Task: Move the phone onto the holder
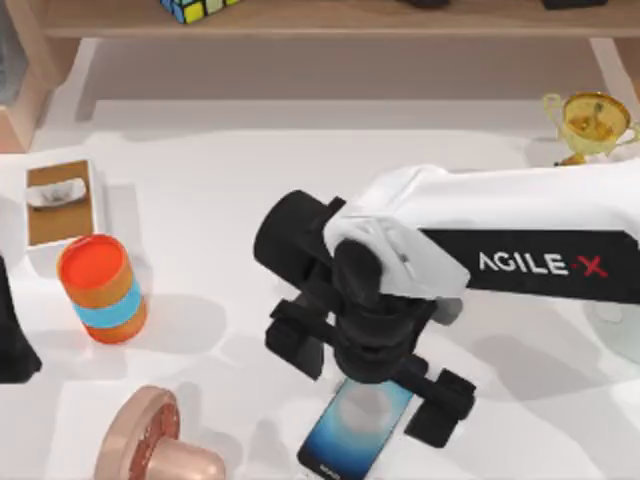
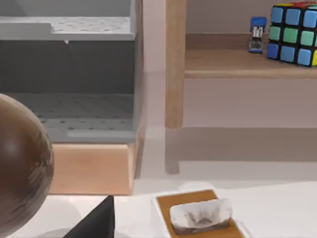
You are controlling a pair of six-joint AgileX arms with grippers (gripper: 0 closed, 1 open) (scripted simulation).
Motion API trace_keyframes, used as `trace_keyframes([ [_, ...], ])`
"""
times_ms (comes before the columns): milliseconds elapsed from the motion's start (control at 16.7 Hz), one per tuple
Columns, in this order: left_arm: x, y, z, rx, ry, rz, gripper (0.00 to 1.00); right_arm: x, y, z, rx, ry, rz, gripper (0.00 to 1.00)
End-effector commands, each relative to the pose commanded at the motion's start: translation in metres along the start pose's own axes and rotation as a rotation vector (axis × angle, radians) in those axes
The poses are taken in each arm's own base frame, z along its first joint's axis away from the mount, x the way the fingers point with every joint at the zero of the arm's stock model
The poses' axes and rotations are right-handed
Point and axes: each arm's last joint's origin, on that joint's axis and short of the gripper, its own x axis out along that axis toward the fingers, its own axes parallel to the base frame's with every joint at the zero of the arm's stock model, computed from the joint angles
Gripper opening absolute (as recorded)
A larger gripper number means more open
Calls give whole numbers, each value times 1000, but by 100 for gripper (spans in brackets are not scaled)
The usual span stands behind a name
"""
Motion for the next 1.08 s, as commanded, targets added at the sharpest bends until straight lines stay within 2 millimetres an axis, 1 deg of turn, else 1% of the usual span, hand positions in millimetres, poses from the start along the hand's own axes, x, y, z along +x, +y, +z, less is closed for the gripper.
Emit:
trace_keyframes([
  [120,0,0,0,0,0,0,100,21,-1,0,0,0,1,100],
  [240,0,0,0,0,0,0,100,34,-3,-1,0,1,-8,100],
  [480,0,0,0,0,0,0,100,34,-3,-1,0,1,-8,100],
  [1080,0,0,0,0,0,0,100,34,-3,-1,0,1,-8,25],
])
